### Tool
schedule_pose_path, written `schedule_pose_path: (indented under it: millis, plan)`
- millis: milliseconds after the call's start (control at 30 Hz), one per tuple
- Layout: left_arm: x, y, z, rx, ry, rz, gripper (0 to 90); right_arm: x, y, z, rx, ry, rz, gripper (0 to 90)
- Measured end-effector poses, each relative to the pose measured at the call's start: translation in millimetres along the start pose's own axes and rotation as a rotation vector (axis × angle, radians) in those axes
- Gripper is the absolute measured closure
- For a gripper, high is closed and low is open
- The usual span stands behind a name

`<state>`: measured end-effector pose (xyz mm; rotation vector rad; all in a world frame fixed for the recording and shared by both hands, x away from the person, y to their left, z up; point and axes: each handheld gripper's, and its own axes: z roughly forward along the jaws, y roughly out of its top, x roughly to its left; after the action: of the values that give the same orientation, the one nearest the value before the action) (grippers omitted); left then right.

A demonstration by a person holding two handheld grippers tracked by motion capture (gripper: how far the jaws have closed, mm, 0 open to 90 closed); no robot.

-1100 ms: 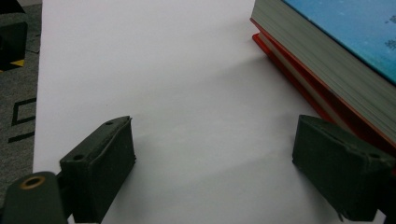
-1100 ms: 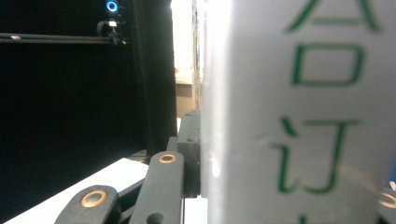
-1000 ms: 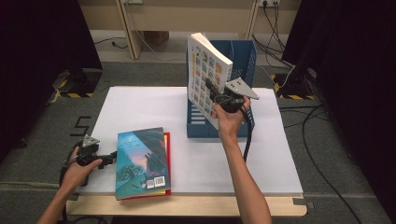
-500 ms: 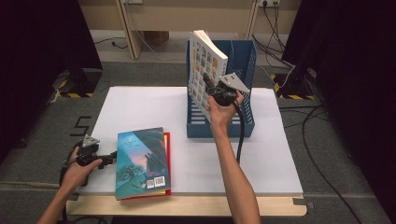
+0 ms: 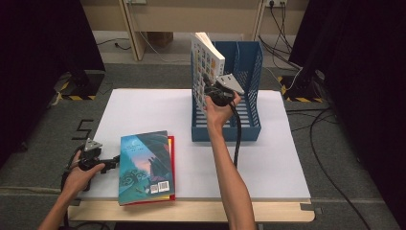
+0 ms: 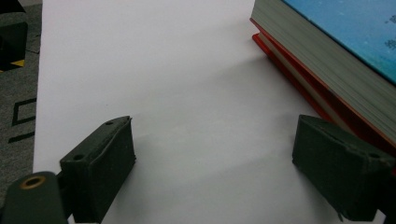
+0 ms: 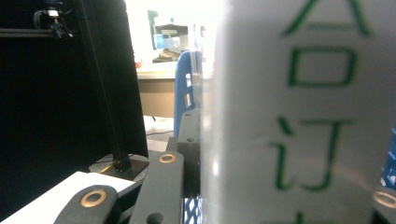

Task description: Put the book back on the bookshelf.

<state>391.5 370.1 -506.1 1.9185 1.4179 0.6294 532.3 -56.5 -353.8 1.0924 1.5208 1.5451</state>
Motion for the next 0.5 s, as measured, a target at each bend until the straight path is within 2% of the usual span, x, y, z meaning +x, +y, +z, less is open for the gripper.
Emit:
schedule_pose_path:
  millis: [267,500]
  plan:
    - [0.1,0.0,0.0,0.000,-0.001,0.000,11.9,3.1,-0.7,14.4,-0.005,-0.022,0.002,74.0]
    - [0.0,0.0,-0.1,0.000,0.000,0.001,11.9,4.3,-8.9,24.4,0.000,-0.037,0.011,73.9]
